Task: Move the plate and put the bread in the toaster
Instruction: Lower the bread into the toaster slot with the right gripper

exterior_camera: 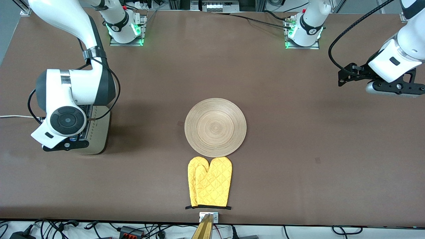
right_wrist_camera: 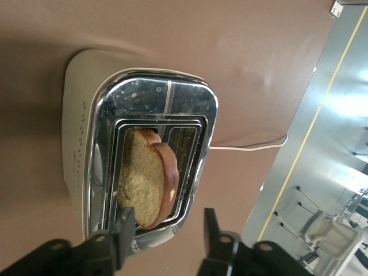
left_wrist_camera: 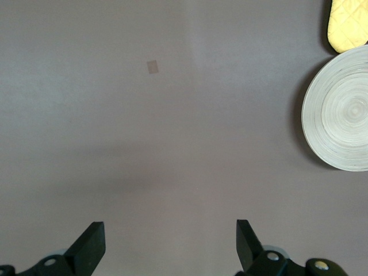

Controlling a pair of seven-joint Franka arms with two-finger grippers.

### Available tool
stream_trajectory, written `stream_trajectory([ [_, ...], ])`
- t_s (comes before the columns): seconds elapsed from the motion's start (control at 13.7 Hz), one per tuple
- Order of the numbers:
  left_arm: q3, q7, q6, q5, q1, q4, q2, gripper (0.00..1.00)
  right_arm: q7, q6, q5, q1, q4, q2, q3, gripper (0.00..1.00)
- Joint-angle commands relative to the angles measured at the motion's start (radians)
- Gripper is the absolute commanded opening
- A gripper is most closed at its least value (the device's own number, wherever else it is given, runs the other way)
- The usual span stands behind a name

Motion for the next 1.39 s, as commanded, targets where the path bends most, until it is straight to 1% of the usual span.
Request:
stream_trajectory([
  [0.0, -0.006, -0.012, -0.025, 0.019, 0.001, 0.026, 0.005, 1.00, 0.024, 0.008, 0.089, -0.003, -0.003, -0.053, -0.007, 1.00],
  [0.22, -0.006, -0.012, -0.027, 0.019, 0.000, 0.026, 0.005, 1.00, 0.024, 0.008, 0.166, -0.005, 0.003, -0.094, -0.020, 1.00],
  [0.44, -0.006, -0.012, -0.027, 0.019, 0.001, 0.026, 0.005, 1.00, 0.024, 0.008, 0.316, -0.031, 0.003, -0.143, -0.029, 1.00],
  [0.59, -0.006, -0.012, -0.027, 0.019, 0.001, 0.026, 0.005, 1.00, 0.016, 0.008, 0.419, -0.063, 0.003, -0.154, -0.032, 1.00],
  [0.73, -0.006, -0.012, -0.027, 0.019, 0.001, 0.026, 0.005, 1.00, 0.001, 0.008, 0.556, -0.113, 0.023, -0.154, -0.032, 1.00],
  [0.8, -0.006, -0.012, -0.026, 0.019, 0.001, 0.026, 0.005, 1.00, -0.007, 0.008, 0.570, -0.118, 0.041, -0.153, -0.032, 1.00],
  [1.02, -0.006, -0.010, -0.027, 0.019, 0.001, 0.026, 0.005, 1.00, -0.010, 0.001, 0.570, -0.138, 0.066, -0.154, -0.035, 1.00],
  [1.1, -0.006, -0.010, -0.026, 0.019, 0.001, 0.026, 0.005, 1.00, -0.010, 0.004, 0.572, -0.146, 0.097, -0.154, -0.038, 1.00],
  [1.17, -0.006, -0.010, -0.027, 0.019, 0.001, 0.026, 0.005, 1.00, -0.008, 0.008, 0.576, -0.169, 0.112, -0.183, -0.024, 1.00],
  [1.24, -0.006, -0.010, -0.027, 0.019, 0.001, 0.026, 0.005, 1.00, -0.010, 0.007, 0.576, -0.222, 0.112, -0.197, 0.015, 1.00],
  [1.32, -0.005, -0.012, -0.027, 0.019, 0.001, 0.026, 0.005, 1.00, 0.001, 0.008, 0.569, -0.297, 0.111, -0.209, 0.108, 1.00],
])
